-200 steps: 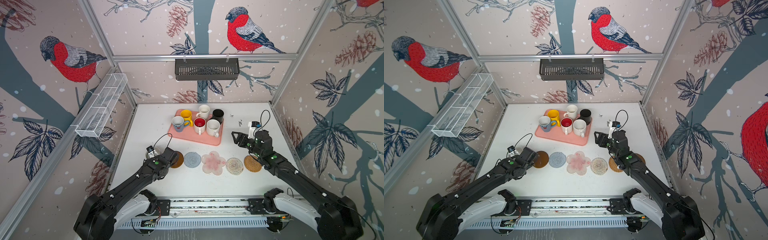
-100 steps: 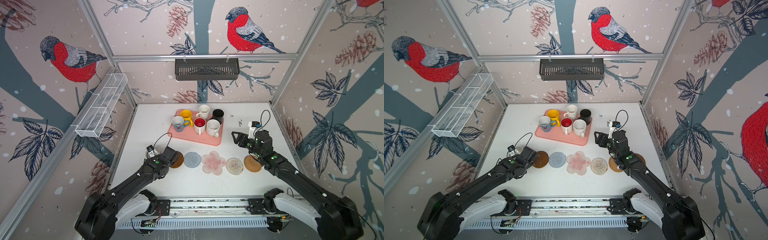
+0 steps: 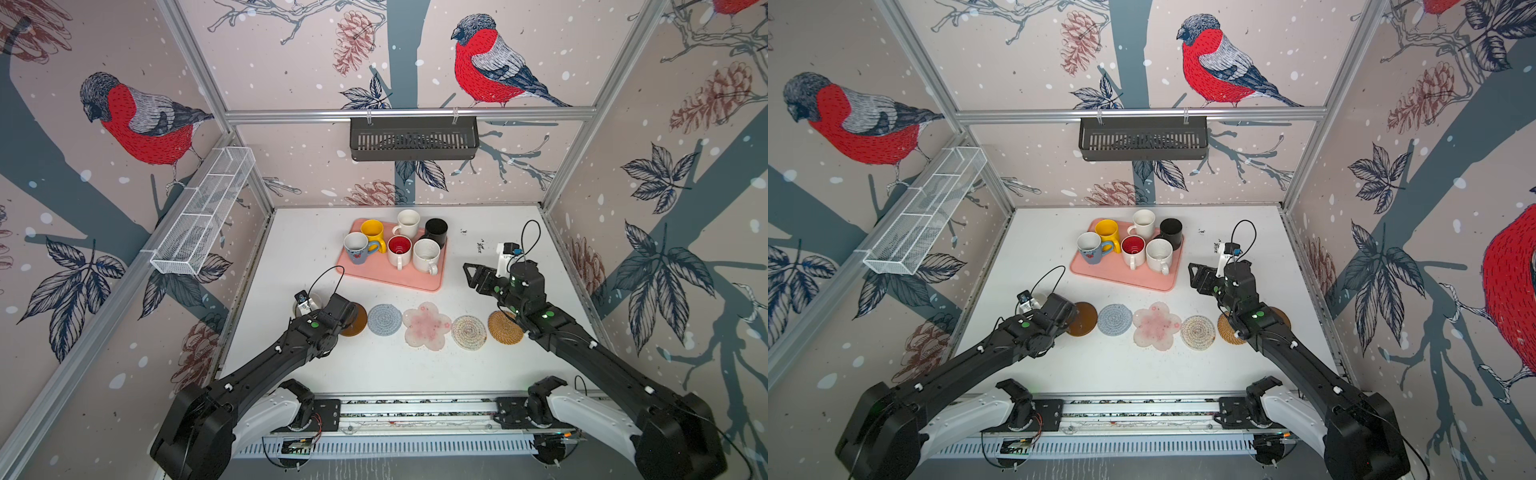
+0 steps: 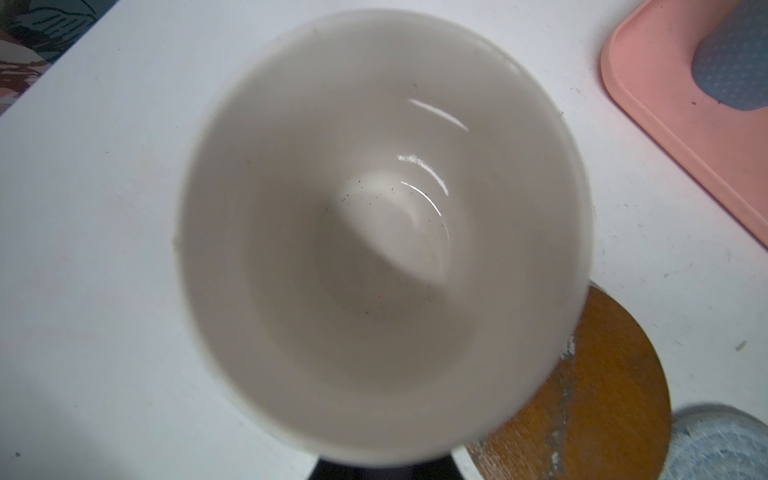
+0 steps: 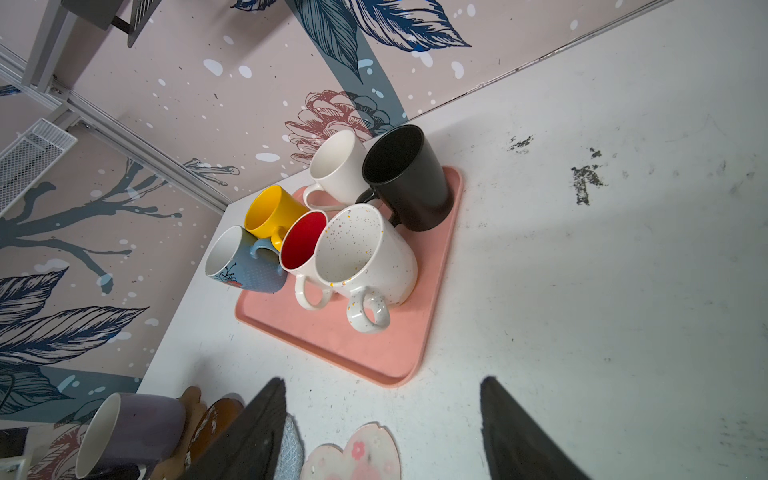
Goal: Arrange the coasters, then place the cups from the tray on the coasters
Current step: 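Carry the purple mug over the dark wooden coaster and lower it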
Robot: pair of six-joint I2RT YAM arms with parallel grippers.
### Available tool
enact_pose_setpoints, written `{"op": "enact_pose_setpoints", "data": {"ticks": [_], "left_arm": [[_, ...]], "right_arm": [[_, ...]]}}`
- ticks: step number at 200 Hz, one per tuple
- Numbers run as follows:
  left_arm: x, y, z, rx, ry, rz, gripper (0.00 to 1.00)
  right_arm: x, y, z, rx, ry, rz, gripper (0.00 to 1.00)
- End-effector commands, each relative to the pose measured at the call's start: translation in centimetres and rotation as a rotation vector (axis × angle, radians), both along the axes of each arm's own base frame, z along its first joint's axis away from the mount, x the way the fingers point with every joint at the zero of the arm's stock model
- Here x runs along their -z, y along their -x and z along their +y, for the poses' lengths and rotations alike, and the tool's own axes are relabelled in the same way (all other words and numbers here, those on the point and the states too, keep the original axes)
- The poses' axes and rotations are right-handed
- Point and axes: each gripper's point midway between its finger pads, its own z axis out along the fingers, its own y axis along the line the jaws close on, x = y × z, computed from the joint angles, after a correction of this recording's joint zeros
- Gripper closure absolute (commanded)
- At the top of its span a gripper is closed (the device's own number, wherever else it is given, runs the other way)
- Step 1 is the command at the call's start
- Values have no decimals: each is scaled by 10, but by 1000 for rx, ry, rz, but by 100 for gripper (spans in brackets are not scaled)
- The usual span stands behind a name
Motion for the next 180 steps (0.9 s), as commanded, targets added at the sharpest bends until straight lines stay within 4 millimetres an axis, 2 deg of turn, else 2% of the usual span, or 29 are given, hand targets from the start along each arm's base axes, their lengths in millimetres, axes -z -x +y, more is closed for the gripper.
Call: {"op": "enact_pose_setpoints", "data": {"ticks": [1, 10, 35, 64, 90, 117, 148, 180], "left_arm": [[-5, -7, 2, -6, -12, -41, 90], [-6, -8, 1, -3, -11, -42, 83], [-7, -8, 1, -1, -12, -41, 78], [-9, -8, 0, 4, -14, -43, 65], [-13, -10, 1, 5, -22, -48, 59], [-19, -13, 0, 14, -23, -53, 45], [-35, -17, -3, 33, -23, -70, 29], [-58, -17, -6, 60, 5, -110, 25]], "right_arm": [[-6, -2, 1, 5, -14, -21, 27], [-6, -2, 1, 4, -14, -20, 26], [-6, -2, 1, 5, -13, -20, 26], [-6, -2, 1, 5, -14, -21, 26], [-6, -2, 1, 4, -15, -20, 26], [-6, -2, 1, 3, -12, -21, 26], [-8, -1, 1, -4, -10, -28, 25], [-11, 0, 2, -13, -1, -38, 24]]}}
